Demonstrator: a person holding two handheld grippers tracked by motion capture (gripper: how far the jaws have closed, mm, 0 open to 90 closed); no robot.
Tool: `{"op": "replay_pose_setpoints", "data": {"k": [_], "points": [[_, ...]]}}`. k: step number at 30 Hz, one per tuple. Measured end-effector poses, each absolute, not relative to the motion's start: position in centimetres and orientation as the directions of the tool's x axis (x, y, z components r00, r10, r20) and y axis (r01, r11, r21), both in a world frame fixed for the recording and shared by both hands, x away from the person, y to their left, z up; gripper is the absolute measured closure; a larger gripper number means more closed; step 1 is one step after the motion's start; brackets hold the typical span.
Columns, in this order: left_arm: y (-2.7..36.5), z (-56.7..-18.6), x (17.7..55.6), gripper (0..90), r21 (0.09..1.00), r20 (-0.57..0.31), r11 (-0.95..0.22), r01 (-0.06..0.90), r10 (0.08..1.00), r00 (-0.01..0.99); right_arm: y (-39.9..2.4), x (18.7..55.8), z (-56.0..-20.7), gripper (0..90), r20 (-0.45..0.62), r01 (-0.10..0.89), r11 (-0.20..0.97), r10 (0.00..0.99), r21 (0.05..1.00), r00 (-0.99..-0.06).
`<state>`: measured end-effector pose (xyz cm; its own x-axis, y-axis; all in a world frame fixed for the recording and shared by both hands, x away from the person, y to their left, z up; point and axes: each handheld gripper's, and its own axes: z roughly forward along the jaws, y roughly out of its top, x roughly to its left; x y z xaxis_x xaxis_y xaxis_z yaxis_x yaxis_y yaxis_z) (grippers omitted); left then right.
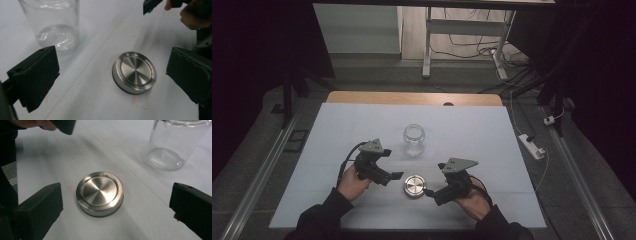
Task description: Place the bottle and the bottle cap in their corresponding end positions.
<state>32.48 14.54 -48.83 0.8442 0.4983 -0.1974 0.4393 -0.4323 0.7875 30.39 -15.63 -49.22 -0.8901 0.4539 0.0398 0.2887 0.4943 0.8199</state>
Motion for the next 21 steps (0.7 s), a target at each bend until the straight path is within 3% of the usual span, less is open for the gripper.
{"op": "replay_pose_setpoints", "data": {"k": [21], "points": [[16.8, -48.6, 28.7, 0.0, 0.785, -0.206, -0.411, 0.463, 0.531, 0.822, -18.1, 29.6, -49.0, 0.0, 0.027, 0.302, 0.494, 0.489, 0.815, -0.872]]}}
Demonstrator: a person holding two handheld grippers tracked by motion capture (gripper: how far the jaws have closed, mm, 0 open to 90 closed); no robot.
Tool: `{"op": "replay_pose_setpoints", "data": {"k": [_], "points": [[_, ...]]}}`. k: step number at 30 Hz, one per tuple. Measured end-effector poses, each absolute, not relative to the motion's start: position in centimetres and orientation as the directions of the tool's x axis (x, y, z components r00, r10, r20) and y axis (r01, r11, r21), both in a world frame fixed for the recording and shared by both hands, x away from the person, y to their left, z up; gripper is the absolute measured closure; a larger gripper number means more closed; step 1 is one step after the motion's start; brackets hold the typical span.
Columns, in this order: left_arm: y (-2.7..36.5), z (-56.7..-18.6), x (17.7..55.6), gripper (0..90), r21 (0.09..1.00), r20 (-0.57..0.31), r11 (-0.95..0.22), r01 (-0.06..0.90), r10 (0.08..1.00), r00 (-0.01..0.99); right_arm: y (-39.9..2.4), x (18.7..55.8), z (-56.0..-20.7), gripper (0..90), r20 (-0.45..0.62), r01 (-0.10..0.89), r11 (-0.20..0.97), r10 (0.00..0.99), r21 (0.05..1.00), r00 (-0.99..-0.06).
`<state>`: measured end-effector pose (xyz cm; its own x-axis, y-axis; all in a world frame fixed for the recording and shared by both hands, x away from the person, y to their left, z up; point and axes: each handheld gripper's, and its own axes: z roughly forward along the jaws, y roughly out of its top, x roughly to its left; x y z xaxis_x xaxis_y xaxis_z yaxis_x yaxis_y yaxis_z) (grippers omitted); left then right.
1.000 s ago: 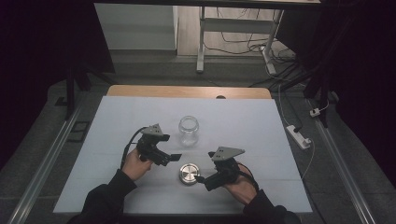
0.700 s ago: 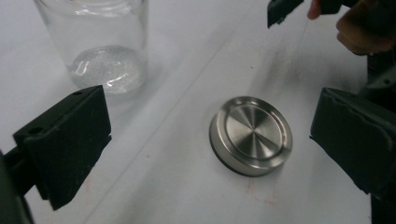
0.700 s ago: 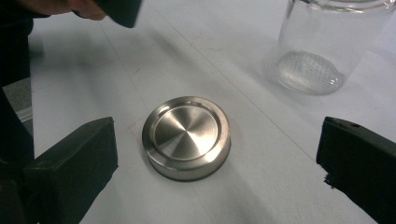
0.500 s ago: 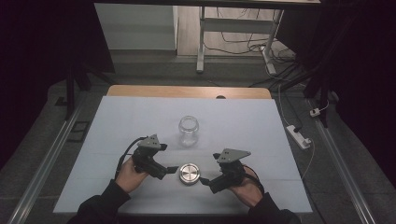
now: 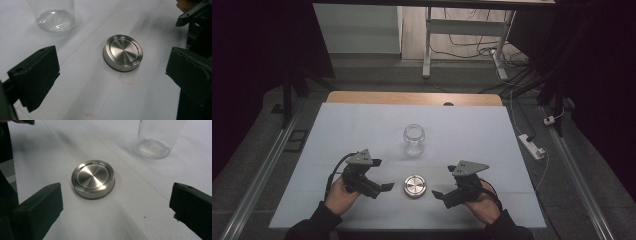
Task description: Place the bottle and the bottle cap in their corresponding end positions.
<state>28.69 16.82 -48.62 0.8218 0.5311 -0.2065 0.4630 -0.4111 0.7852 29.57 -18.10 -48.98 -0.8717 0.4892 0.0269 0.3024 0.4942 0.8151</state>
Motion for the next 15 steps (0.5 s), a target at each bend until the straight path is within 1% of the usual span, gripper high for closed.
{"op": "replay_pose_setpoints", "data": {"k": [15], "points": [[19.6, -48.7, 26.4, 0.3, 0.789, -0.218, -0.371, 0.491, 0.577, 0.787, -18.9, 29.1, -49.1, 0.0, 0.0, 0.302, 0.526, 0.499, 0.795, -0.867]]}}
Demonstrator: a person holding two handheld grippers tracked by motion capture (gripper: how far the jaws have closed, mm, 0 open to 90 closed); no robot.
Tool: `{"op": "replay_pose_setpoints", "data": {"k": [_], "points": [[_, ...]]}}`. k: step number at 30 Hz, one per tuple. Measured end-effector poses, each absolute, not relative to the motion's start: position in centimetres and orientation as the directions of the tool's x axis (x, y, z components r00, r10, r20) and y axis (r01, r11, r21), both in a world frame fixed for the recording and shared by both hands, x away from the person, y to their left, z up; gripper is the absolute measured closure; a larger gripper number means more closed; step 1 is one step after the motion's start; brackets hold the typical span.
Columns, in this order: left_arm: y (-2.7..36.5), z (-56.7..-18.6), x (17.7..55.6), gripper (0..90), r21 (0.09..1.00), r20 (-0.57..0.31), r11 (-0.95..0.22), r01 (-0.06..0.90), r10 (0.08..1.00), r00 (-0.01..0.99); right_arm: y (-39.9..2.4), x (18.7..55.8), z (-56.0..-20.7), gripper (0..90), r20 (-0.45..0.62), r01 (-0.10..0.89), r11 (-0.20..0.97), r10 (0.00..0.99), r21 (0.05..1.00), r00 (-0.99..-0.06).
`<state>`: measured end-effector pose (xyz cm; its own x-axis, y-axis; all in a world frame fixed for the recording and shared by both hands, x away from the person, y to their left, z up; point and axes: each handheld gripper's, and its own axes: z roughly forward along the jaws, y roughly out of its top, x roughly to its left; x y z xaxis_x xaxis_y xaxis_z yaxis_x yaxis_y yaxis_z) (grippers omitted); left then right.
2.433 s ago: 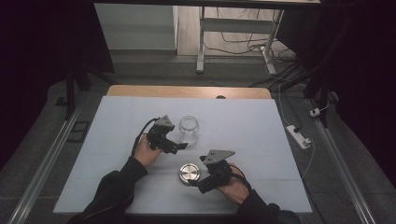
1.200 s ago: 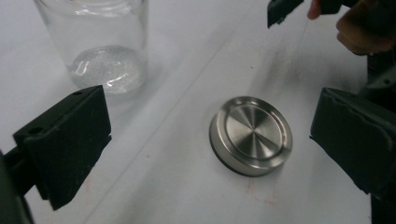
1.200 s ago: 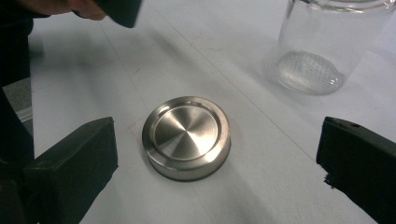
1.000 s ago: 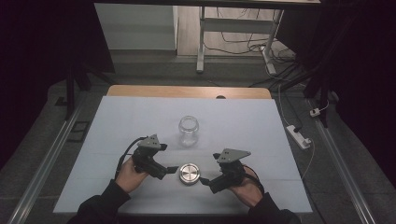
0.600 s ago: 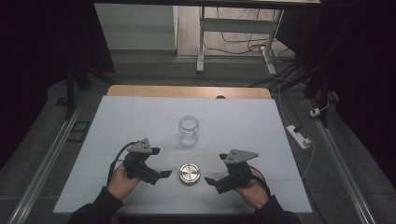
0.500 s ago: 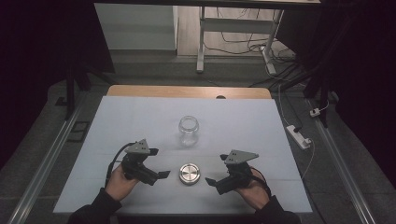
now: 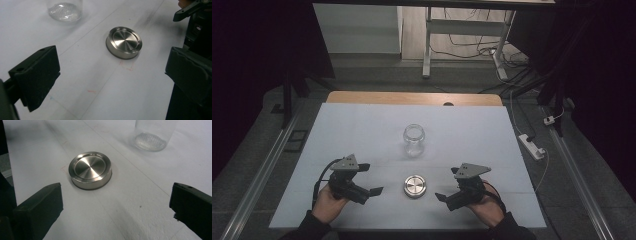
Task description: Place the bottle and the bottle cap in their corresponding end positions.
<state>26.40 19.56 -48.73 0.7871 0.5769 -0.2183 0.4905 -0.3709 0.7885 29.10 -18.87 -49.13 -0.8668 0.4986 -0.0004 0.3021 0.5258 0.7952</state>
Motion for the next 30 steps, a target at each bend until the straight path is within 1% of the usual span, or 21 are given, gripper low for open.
{"op": "replay_pose_setpoints", "data": {"k": [10, 15, 21, 30], "points": [[21.0, -48.8, 24.9, 0.5, 0.79, -0.228, -0.345, 0.506, 0.601, 0.766, -19.1, 28.8, -49.1, 0.0, -0.017, 0.292, 0.537, 0.498, 0.792, -0.867], [21.7, -49.0, 24.2, 0.4, 0.785, -0.215, -0.343, 0.515, 0.629, 0.747, -19.8, 28.8, -48.6, 0.0, -0.017, 0.293, 0.503, 0.524, 0.813, -0.851], [22.7, -49.2, 23.0, 0.2, 0.786, -0.192, -0.337, 0.518, 0.664, 0.723, -21.0, 28.6, -48.3, 0.0, -0.003, 0.318, 0.474, 0.56, 0.821, -0.829], [24.7, -49.6, 21.1, 0.1, 0.792, -0.202, -0.291, 0.537, 0.705, 0.68, -23.1, 28.2, -48.2, 0.0, 0.0, 0.343, 0.442, 0.613, 0.829, -0.79]]}}
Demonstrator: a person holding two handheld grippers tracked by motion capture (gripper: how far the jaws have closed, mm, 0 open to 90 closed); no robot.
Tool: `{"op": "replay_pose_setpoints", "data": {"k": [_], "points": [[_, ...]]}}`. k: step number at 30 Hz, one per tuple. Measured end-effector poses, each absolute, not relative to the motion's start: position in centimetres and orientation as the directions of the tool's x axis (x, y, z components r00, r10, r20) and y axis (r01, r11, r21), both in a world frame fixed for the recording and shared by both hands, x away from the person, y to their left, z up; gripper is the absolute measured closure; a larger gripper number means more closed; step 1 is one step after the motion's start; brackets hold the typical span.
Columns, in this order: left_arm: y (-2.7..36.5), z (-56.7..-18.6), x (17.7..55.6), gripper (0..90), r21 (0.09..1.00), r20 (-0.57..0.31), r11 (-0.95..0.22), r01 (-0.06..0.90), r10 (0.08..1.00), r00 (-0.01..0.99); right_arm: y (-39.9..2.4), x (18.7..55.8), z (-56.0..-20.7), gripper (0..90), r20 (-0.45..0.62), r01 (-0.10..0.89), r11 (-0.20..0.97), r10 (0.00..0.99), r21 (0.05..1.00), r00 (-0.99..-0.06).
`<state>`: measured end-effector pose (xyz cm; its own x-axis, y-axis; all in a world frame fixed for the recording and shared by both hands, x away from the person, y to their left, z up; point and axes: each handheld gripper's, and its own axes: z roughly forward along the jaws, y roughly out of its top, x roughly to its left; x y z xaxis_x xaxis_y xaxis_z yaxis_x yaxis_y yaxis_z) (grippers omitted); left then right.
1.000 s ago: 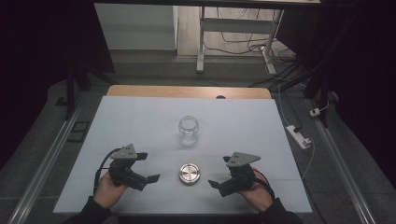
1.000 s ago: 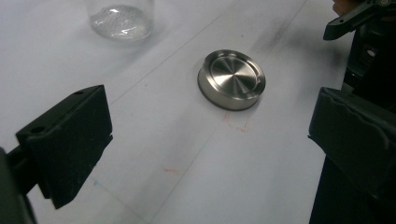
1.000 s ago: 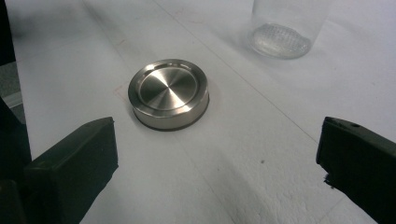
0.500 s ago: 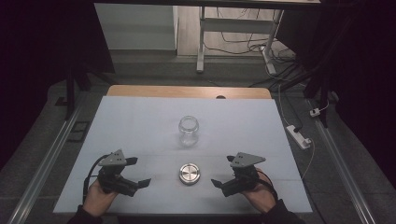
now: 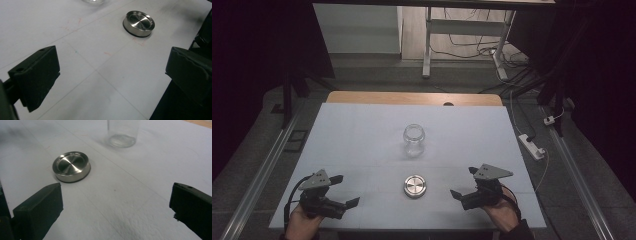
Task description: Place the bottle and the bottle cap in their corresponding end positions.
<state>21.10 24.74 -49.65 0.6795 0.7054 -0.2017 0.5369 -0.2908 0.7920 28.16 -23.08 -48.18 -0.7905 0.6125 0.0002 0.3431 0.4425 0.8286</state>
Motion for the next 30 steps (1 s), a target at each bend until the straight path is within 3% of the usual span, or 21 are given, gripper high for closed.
{"op": "replay_pose_setpoints", "data": {"k": [24, 30], "points": [[27.9, -51.3, 18.3, 0.0, 0.765, -0.212, -0.224, 0.603, 0.797, 0.565, -29.6, 25.6, -48.8, 0.0, 0.005, 0.449, 0.363, 0.773, 0.817, -0.634], [28.1, -52.0, 17.8, 0.0, 0.737, -0.176, -0.254, 0.626, 0.823, 0.541, -30.7, 25.0, -49.3, 0.0, 0.031, 0.487, 0.337, 0.797, 0.806, -0.604]]}}
